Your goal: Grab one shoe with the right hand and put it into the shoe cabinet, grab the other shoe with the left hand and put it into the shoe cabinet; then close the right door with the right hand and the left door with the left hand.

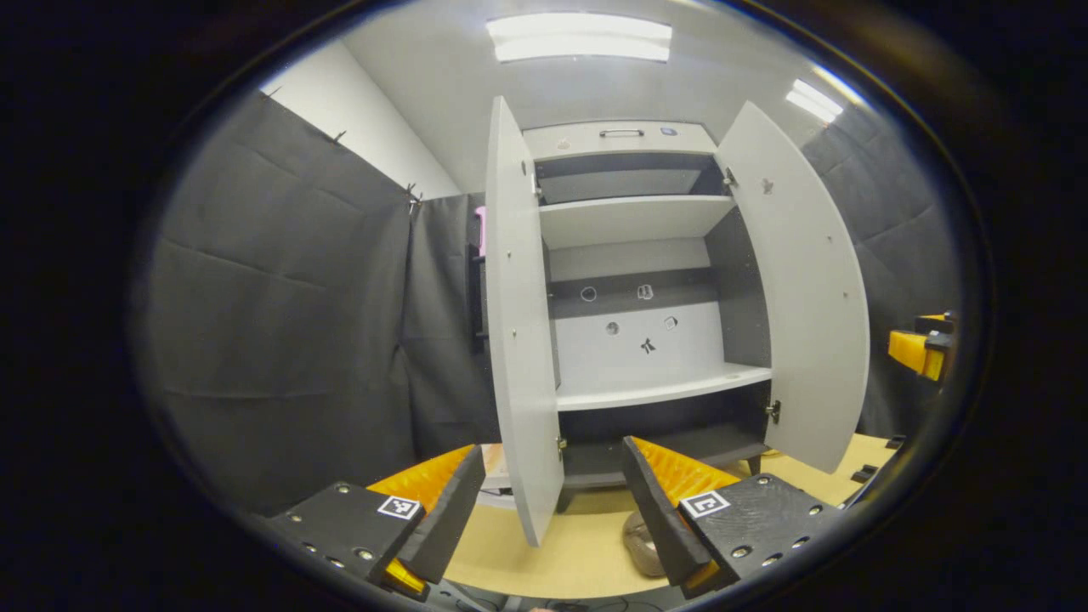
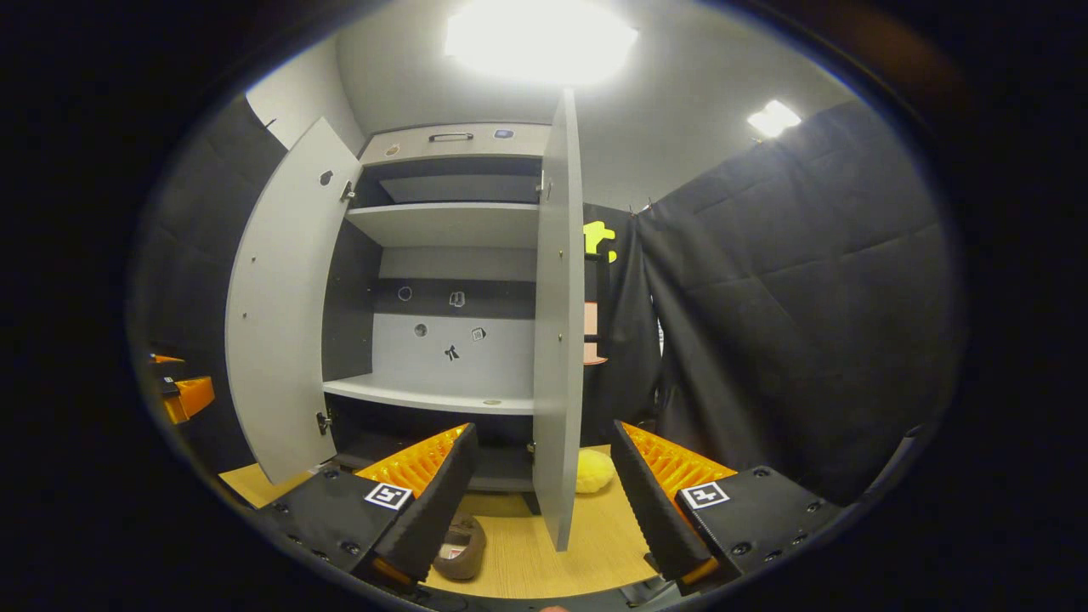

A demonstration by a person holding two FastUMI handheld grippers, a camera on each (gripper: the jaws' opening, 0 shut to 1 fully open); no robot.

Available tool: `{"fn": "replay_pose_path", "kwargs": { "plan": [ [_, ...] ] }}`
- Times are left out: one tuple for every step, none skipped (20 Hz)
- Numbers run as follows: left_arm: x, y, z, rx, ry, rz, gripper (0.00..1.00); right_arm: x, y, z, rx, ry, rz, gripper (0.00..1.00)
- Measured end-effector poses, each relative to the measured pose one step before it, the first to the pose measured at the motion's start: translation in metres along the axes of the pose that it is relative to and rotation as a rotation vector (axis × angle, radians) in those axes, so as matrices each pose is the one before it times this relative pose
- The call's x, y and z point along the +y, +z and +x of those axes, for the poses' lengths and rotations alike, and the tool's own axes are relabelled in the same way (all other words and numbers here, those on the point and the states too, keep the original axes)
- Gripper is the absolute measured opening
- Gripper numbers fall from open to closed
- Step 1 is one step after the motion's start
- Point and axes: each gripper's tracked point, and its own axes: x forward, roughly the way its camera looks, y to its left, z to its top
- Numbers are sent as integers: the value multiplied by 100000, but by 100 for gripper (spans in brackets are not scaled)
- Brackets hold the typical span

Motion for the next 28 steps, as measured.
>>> {"fn": "replay_pose_path", "kwargs": {
  "plan": [
    [-185,5,-54,-176,313,293,100,-71,-72,118,-151,361,-250,99],
    [-257,48,88,-68,316,139,94,34,-72,157,47,896,24,99],
    [-226,73,150,-5,396,45,94,61,-180,242,186,1257,80,99],
    [-278,93,81,-26,625,84,94,142,-150,191,254,1281,-89,96],
    [-273,43,48,-70,634,153,100,78,-262,273,437,1195,25,96],
    [-246,93,33,-51,808,187,100,126,-261,323,755,1048,453,96],
    [-298,-16,25,-237,634,237,94,279,-450,235,692,1842,629,96],
    [-138,146,-25,-892,854,386,94,576,-461,307,303,2577,403,96],
    [-139,-74,-12,-568,741,497,94,480,-620,502,888,1721,232,99],
    [-154,-259,48,914,425,526,100,352,-848,542,2856,1137,278,96],
    [-143,-151,-19,618,99,254,100,584,-812,364,2104,1763,688,96],
    [48,209,-46,-441,337,308,94,662,-278,444,710,1771,802,97],
    [139,7,133,-436,946,386,94,703,-358,595,528,1737,216,99],
    [83,-112,78,256,644,6,94,757,-719,704,1356,1968,-300,99],
    [-167,-396,263,649,-124,-450,100,805,-613,754,1687,1939,-296,99],
    [-149,-246,296,290,-329,-259,100,693,-534,703,1447,1781,-65,99],
    [38,-279,386,-64,-170,-45,94,714,-521,763,1335,1435,20,99],
    [-2,-141,499,-92,43,151,94,567,-668,886,1717,851,-109,99],
    [92,-375,403,617,164,290,94,636,-819,787,2611,1202,-147,99],
    [60,-335,510,814,125,61,100,702,-750,712,2380,1422,109,99],
    [152,-128,488,86,402,-369,100,648,-678,855,1864,1421,147,99],
    [215,-116,325,82,527,-430,100,472,-810,822,2178,1066,-145,99],
    [292,-231,208,432,797,-246,94,410,-899,835,2715,909,-16,99],
    [242,-206,250,311,454,-144,94,419,-834,748,2735,1151,465,99],
    [297,-243,186,497,619,177,100,406,-843,726,2712,1263,596,97],
    [365,-289,245,732,928,430,100,333,-949,748,2945,1012,206,97],
    [327,-268,176,763,952,365,100,314,-831,744,2867,927,-12,99],
    [368,-132,53,474,900,62,94,203,-844,695,2892,823,36,99]
  ]
}}
